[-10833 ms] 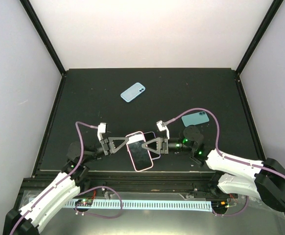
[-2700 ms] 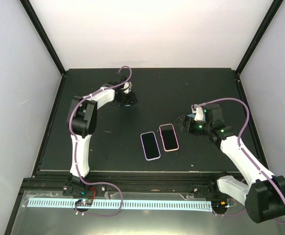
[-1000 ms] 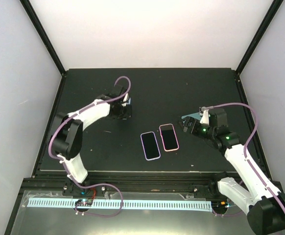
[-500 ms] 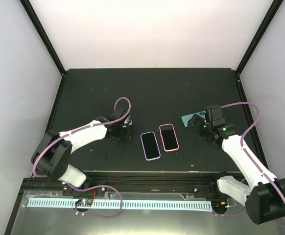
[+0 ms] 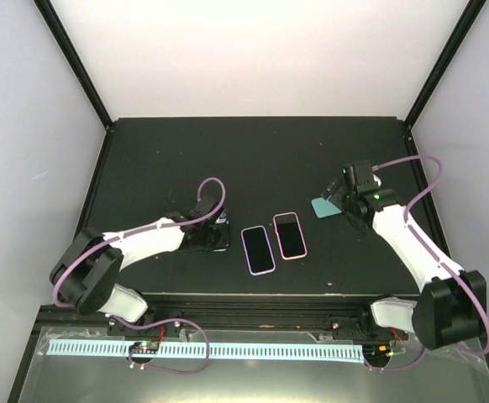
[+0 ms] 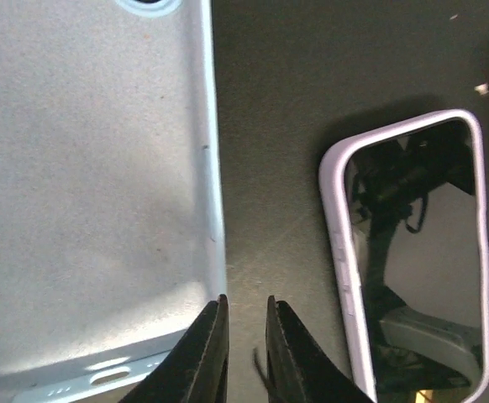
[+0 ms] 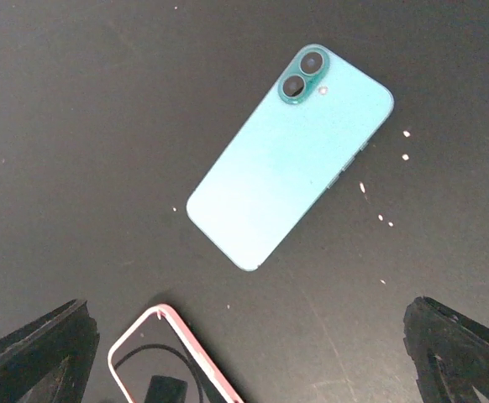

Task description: Put the phone into the phone case

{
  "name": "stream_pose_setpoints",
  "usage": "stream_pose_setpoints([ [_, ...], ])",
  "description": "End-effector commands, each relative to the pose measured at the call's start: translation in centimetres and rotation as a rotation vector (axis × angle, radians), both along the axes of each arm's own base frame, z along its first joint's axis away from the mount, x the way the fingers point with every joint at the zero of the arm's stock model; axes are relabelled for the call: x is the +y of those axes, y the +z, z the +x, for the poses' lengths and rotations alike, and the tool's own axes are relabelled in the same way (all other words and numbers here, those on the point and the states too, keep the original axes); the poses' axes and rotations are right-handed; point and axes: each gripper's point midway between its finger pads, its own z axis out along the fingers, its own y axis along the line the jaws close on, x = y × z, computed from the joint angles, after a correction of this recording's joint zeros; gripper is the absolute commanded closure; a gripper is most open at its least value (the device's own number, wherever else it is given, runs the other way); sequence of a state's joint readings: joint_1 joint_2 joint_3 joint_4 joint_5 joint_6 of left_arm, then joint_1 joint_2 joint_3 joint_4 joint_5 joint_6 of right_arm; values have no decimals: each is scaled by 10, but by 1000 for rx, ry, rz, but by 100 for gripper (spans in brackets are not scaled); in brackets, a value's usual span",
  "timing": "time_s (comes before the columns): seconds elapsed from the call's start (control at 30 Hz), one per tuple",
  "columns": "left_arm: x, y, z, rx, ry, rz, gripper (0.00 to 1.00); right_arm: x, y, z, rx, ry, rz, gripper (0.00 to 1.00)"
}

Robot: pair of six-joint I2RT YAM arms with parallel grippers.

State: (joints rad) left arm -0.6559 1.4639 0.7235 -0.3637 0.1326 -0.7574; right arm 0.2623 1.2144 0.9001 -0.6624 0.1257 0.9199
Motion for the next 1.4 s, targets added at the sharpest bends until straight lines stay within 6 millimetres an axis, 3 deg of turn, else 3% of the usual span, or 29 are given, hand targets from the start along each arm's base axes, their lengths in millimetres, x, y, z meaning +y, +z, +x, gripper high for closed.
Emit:
stream_pose_setpoints([
  [0.0, -19, 27, 6, -67, -2, -116, 81, -6, -5, 13, 57, -30, -43, 0],
  [0.1, -19, 41, 8, -101, 0, -139, 65, -10, -21, 14, 127, -92, -30, 1],
  [0.27, -5, 56, 13, -158, 24, -86, 37, -9, -48, 24, 198, -138, 9, 11],
  [0.57, 32, 45, 14, -153, 81, 63, 3, -13, -77, 48, 270, -212, 89, 21],
  [0.9, 59, 29, 19, -144, 137, 114, 1, -26, -92, 65, 329, -276, 153, 20],
  [1.37, 61, 9, 26, -148, 120, 127, 2, -21, -104, 80, 387, -335, 212, 19],
])
